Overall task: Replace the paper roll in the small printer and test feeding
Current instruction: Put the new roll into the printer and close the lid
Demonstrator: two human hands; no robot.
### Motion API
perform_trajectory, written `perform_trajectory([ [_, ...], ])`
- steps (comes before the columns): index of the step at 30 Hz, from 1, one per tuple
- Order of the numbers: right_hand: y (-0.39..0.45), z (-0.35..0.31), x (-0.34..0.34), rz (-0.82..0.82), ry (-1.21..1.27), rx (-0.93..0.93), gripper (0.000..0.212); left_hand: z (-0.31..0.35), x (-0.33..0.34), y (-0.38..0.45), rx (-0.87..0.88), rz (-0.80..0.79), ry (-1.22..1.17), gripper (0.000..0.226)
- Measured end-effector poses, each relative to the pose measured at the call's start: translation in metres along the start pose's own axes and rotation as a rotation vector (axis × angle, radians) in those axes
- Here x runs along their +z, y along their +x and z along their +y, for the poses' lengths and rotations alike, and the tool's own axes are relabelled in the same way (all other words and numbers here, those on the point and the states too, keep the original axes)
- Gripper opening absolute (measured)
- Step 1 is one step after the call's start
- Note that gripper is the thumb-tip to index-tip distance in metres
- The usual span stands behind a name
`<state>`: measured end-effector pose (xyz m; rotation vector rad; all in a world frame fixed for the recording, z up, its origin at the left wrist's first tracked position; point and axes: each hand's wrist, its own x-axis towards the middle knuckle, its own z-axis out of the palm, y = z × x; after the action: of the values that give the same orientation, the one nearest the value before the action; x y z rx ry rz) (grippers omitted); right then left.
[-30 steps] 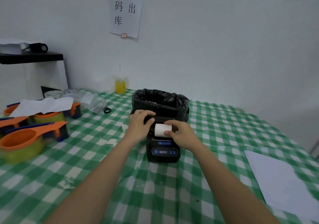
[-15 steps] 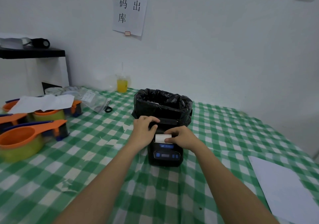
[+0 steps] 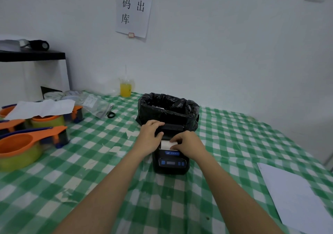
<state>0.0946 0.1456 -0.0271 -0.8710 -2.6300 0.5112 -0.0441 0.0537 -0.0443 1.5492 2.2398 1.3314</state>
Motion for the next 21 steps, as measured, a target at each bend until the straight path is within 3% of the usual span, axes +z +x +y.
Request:
perform_trajectory([
  [5,-0.0040,0.0030,0.0050,0.066,-0.101,-0.136,0.018,-0.0008,-0.0004,-0.0006,0.009,0.016,-0.035,0.037],
  [13,-0.0066,-0.0009,0.0031,0.079,-0.188,-0.207,0.014,-0.0016,0.0005,-0.0003,0.015,0.037,-0.046,0.034],
  [21,-0.0040,-0.0029,0.0006,0.015,-0.079,-0.131,0.008,-0.0006,-0.0001,-0.0007,0.011,0.024,-0.047,0.035],
])
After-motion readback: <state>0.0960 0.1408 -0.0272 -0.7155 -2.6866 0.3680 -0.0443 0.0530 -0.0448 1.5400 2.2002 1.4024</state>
